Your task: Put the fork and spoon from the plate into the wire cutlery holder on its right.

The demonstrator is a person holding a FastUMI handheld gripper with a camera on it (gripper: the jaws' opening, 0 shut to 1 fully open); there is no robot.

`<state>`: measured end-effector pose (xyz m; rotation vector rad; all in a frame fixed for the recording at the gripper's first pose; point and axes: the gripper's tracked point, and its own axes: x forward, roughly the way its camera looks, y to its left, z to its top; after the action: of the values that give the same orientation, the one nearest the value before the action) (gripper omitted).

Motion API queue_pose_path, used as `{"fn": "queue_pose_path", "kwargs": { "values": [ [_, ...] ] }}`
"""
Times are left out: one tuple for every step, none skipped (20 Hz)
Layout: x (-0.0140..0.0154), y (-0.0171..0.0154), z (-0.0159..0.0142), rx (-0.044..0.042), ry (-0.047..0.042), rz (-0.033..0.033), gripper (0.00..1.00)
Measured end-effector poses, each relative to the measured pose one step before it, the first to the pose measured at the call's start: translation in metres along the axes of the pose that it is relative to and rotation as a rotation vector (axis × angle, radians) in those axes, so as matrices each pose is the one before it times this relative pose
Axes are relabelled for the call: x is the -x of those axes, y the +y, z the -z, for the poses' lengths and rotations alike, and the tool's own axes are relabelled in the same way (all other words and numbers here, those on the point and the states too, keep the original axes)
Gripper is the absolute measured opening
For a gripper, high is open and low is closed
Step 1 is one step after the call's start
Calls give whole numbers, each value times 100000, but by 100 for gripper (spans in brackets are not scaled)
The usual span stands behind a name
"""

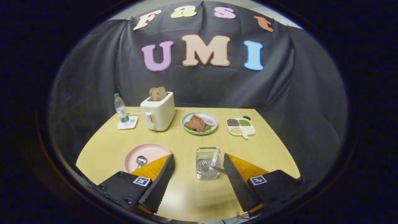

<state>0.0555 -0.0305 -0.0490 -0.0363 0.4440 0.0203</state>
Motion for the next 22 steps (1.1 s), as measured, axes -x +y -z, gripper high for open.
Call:
{"fn": "queue_pose_path", "kwargs": {
  "values": [
    [-22, 1686, 573, -550, -610, -838, 99],
    [-6, 1529, 531, -428, -236, -1499, 99],
    [-142, 1621, 682, -181, 19, -1877, 99],
    [-216, 1394, 536, -4, -163, -1596, 99],
    [-98, 1214, 640, 241, -84, -1004, 99],
    [-124, 979, 704, 26, 236, -306, 99],
    [-287, 1036, 930, -614, 518, -663, 99],
    [-75, 873, 839, -785, 623, -445, 99],
    [-211, 806, 884, -487, 795, -140, 99],
    [-218, 650, 1074, 9, 1872, -457, 99],
    [-175, 700, 1146, 344, 1390, -602, 99],
    [-222, 791, 962, 536, 1873, -1159, 99],
    [-296, 871, 1063, 279, 1919, -1454, 99],
    [-229, 779, 774, 179, 1316, -1440, 99],
    [-303, 737, 825, 674, 1157, -1227, 99],
    [-305, 699, 743, 1148, 1269, -1269, 99],
    [-292, 549, 826, 1305, 1158, -236, 99],
    [-427, 305, 789, 704, 1448, -81, 99],
    [-304, 381, 725, 91, 1221, 200, 99],
    [-326, 195, 547, -60, 1061, 520, 99],
    [-179, 180, 466, 73, 764, 405, 99],
    [-233, 154, 324, 46, 704, -98, 99]
  ]
}}
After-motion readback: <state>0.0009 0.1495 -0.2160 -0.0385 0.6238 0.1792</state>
